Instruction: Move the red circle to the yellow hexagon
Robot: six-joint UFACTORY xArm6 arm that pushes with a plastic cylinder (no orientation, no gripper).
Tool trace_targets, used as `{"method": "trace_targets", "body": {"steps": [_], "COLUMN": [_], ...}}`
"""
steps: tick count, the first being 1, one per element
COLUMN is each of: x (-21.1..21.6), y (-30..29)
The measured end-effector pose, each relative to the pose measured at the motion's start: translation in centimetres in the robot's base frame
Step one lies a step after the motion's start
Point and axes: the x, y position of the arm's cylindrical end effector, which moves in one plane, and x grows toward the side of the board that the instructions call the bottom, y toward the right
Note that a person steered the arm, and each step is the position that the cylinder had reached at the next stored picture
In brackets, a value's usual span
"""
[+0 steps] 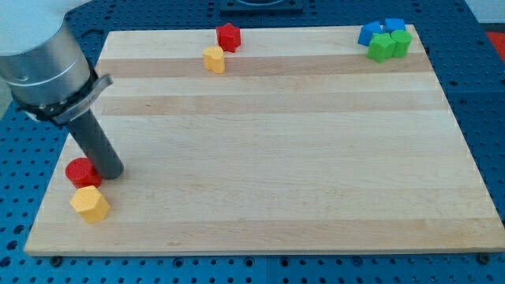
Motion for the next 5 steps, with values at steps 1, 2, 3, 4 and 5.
{"method": "trace_targets", "body": {"steps": [1,2,3,4,5], "x": [-1.1,-1.4,-3.3,-3.5,-2.2], "y": [0.0,0.6,0.7,-1.6,-2.9]}}
